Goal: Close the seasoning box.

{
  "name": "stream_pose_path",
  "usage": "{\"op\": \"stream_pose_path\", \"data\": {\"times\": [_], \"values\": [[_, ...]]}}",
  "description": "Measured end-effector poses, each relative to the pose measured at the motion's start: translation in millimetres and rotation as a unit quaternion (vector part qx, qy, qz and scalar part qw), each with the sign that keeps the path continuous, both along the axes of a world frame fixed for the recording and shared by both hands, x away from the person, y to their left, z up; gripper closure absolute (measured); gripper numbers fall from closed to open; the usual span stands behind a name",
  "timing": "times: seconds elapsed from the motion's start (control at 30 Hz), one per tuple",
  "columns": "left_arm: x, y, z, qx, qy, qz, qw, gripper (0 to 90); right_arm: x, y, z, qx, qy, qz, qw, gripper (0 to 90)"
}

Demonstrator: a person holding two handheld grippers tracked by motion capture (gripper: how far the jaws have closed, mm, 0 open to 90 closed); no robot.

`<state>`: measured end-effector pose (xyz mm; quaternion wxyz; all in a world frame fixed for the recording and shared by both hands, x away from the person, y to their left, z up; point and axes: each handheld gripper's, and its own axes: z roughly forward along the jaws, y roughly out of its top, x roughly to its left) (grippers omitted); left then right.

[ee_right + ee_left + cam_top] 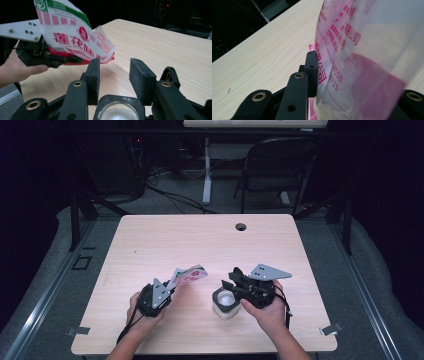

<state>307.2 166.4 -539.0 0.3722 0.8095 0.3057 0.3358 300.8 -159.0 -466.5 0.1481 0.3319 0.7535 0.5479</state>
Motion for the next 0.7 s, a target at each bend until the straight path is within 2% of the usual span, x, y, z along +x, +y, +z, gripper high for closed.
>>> {"op": "stream_pose_path", "data": {"times": [0.17,0.23,0.5,0.7], "values": [[2.8,7.8,1.7,-0.027,0.009,0.018,0.9994,74.1,-0.1,0.5,-0.2,-0.001,0.001,0.001,1.0,60.7],[3.8,10.4,2.6,-0.032,0.01,0.023,0.9992,74.1,0.1,0.2,-0.2,0.0,0.001,0.002,1.0,60.6],[5.0,19.7,6.9,-0.017,0.006,0.036,0.9992,74.1,1.0,0.0,-0.8,0.0,0.004,0.01,0.9999,59.7],[4.3,34.6,9.2,-0.016,0.005,0.053,0.9984,74.1,2.4,0.8,-1.9,-0.009,0.02,0.016,0.9996,59.8]]}}
